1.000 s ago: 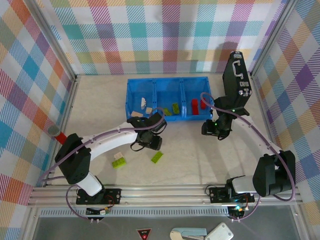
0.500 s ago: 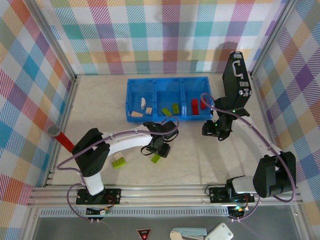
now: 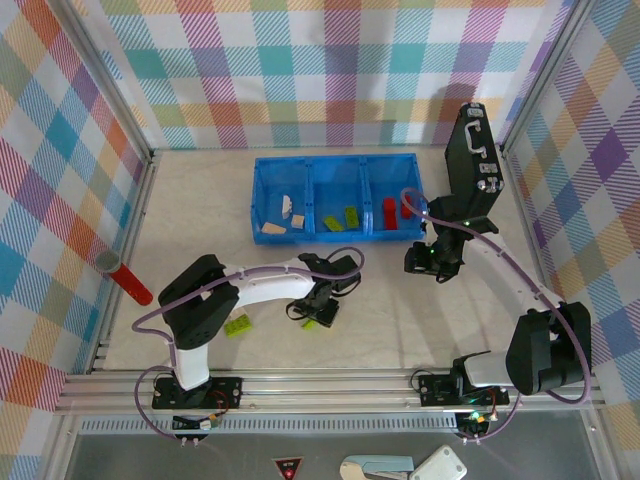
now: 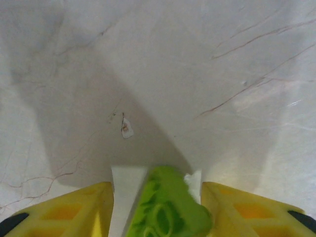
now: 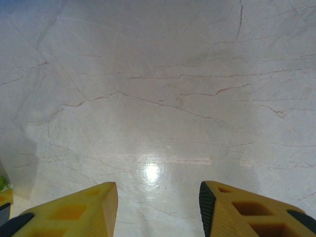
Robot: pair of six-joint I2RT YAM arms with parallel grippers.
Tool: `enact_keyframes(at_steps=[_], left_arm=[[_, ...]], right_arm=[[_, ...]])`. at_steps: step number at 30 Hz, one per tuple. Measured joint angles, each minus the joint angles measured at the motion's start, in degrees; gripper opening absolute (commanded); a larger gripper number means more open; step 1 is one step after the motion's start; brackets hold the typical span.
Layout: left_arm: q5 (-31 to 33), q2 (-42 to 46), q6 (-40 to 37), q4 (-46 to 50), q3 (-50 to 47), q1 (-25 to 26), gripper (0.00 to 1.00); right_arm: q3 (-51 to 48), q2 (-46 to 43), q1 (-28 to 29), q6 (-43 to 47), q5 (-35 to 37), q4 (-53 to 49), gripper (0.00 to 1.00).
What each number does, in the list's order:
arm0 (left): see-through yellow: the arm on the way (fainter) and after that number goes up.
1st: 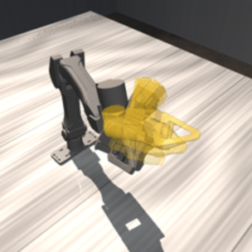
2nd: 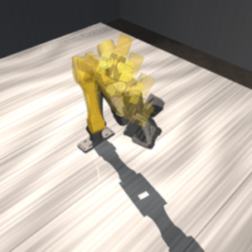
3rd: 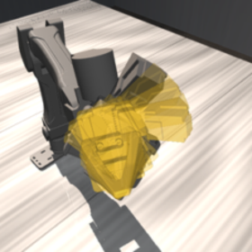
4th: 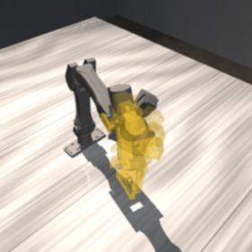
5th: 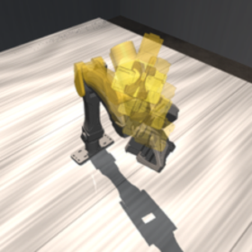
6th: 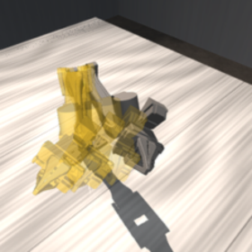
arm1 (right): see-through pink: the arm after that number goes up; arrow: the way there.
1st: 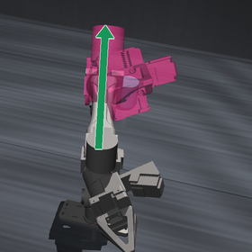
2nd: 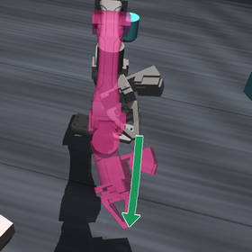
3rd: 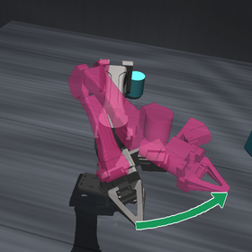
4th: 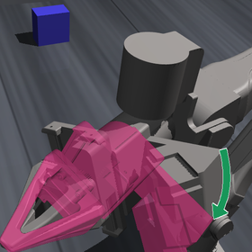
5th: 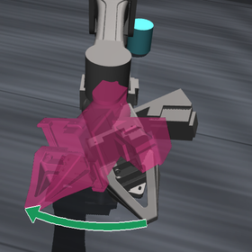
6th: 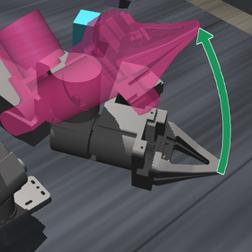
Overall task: Sort the legos into containers by color
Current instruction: Pick up the lego from the middle-left of the table.
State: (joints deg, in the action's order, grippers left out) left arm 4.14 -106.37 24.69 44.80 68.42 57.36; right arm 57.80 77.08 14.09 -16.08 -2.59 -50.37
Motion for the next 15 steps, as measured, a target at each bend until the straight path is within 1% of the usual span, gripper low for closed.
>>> enact_keyframes(at_steps=[9, 15], left_arm=[[-0.61, -0.07, 0.22, -1.07, -0.37, 0.28, 0.37], [-0.59, 0.0, 0.22, -1.25, -0.37, 0.28, 0.35]], right_arm=[[-0.02, 0.42, 0.0, 0.0, -0.02, 0.02, 0.49], [-0.02, 0.46, 0.0, 0.0, 0.0, -0.02, 0.48]])
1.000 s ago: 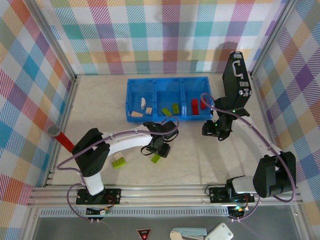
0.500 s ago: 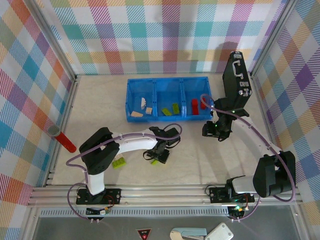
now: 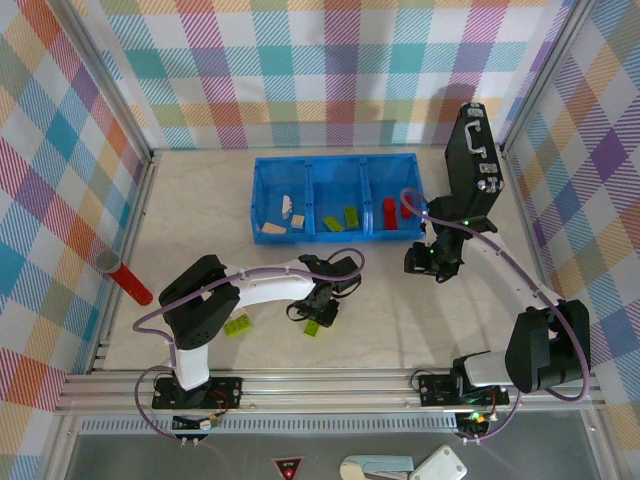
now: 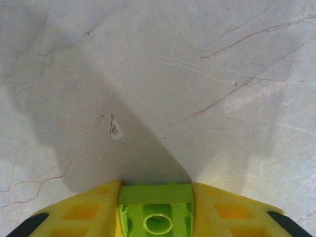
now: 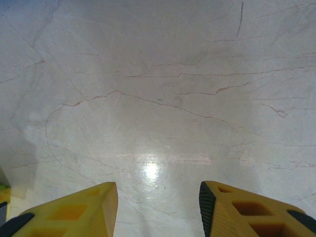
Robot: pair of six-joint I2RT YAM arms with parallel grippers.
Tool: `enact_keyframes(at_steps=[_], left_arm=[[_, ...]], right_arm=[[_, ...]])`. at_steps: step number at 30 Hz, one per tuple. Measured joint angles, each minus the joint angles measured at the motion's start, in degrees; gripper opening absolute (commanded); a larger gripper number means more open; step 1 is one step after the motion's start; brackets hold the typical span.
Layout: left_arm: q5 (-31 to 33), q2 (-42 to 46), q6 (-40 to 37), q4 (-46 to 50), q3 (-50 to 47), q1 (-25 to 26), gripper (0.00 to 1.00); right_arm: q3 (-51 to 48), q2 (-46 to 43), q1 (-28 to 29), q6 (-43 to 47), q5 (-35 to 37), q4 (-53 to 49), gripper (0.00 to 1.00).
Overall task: Sort the legos into containers by color
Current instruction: Pick up the lego from the middle-left of the table, then place the lego in the container.
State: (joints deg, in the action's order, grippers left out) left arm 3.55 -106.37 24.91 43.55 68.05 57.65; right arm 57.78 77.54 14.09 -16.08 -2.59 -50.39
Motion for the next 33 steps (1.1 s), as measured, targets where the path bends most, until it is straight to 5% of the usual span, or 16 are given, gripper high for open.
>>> enact_keyframes(at_steps=[22, 33], left_arm=[[5.9, 0.35, 0.2, 2.49, 7.58, -0.15, 0.36], [8.04, 0.35, 0.42, 0.74, 16.61, -5.73, 0.35]], right_arm=[[0.0, -2.23, 0.0, 0.0, 1.46, -1.79, 0.48], [-0.09, -5.51, 0.0, -0.02, 2.95, -2.69, 0.48]])
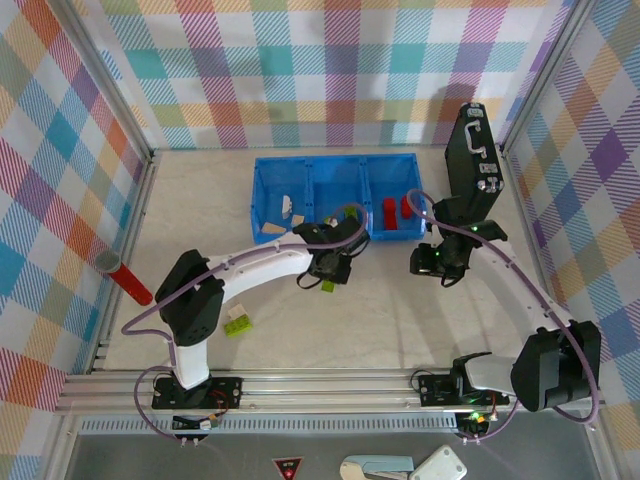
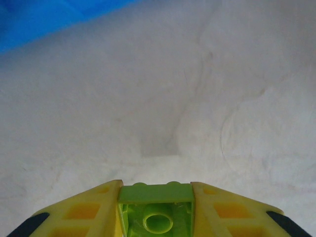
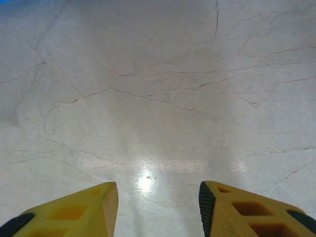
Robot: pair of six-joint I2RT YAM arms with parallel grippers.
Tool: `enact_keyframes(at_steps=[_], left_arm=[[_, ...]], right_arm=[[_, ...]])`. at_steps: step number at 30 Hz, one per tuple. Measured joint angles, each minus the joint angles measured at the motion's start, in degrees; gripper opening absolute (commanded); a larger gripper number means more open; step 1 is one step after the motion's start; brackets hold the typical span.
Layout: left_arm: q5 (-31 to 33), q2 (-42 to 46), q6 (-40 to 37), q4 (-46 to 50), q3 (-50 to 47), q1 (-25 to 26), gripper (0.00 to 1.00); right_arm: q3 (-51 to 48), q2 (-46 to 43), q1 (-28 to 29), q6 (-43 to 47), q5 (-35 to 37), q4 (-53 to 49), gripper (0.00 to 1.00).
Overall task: Sort the legos into containers by color
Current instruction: Place the lego in the container.
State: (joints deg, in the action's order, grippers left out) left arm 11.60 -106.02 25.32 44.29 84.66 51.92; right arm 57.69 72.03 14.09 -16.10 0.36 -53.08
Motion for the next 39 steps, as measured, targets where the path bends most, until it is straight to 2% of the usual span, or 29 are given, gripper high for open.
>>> enact_keyframes(at_steps=[9, 24, 39], left_arm=[[4.61, -1.68, -0.04, -4.17, 8.26, -5.46, 0.35], [9.86, -12.74, -0.94, -10.64, 22.82, -8.74, 0.35], [10.82, -23.02, 0.33, -19.8, 26.32, -13.66, 0.35]], right_arm=[[-1.16, -0.42, 0.0, 0.0, 0.7, -0.37, 0.48], [-1.84, -1.62, 0.0, 0.0, 0.68, -0.5, 0.48], [-2.75, -2.56, 0.0, 0.0, 0.46, -0.31, 0.48]])
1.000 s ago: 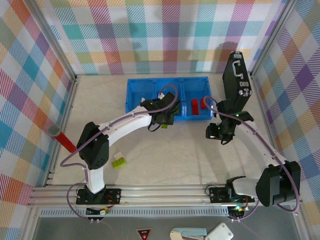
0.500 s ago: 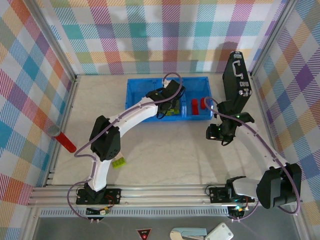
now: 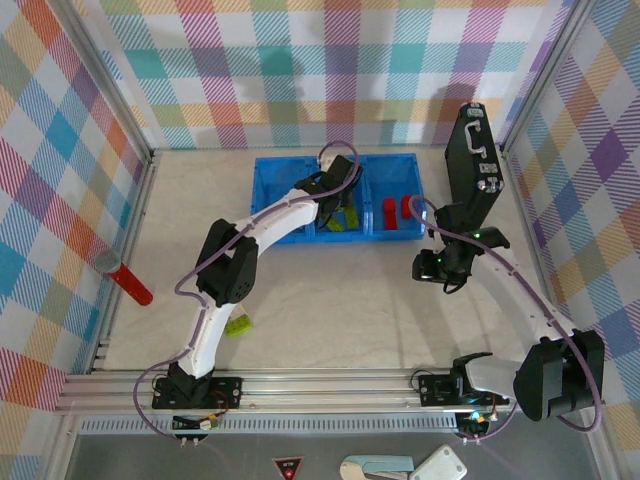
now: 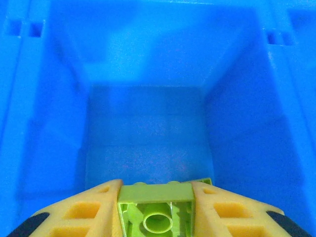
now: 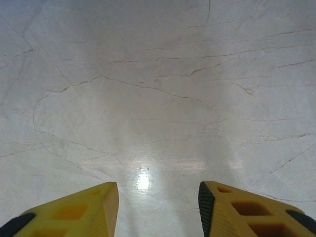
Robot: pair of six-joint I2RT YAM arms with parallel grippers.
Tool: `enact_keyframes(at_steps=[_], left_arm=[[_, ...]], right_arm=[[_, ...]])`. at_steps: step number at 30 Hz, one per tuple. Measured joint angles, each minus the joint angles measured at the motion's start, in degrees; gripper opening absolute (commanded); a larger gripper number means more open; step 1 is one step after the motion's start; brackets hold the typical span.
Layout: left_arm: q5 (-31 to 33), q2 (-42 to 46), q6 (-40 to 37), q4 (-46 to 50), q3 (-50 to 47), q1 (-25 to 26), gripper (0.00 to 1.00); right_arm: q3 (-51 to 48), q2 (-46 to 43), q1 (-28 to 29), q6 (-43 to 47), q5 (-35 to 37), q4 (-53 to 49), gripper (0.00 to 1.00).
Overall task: Sort the legos into containers by color
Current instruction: Place the lego in the container.
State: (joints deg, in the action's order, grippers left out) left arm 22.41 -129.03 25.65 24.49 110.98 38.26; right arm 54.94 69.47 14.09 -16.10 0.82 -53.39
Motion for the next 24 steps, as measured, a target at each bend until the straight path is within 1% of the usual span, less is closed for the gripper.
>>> enact_keyframes(at_steps=[5, 13, 17, 24], left_arm=[[-0.04, -3.74, 1.01, -1.4, 1.42, -0.72, 0.35], [-2.08, -8.68, 2.8, -2.58, 3.72, -1.07, 0.35], [-2.25, -9.64, 3.5, -2.64, 4.42, -1.07, 0.36], [-2.73, -10.12, 4.2, -2.16, 5.22, -1.07, 0.41]], right_arm=[[-0.13, 0.0, 0.0, 0.0, -0.2, 0.24, 0.48], [-0.42, 0.0, 0.0, 0.0, -0.46, 0.5, 0.48], [-0.72, 0.0, 0.0, 0.0, -0.5, 0.66, 0.48], [-0.74, 0.0, 0.0, 0.02, -0.9, 0.68, 0.48]])
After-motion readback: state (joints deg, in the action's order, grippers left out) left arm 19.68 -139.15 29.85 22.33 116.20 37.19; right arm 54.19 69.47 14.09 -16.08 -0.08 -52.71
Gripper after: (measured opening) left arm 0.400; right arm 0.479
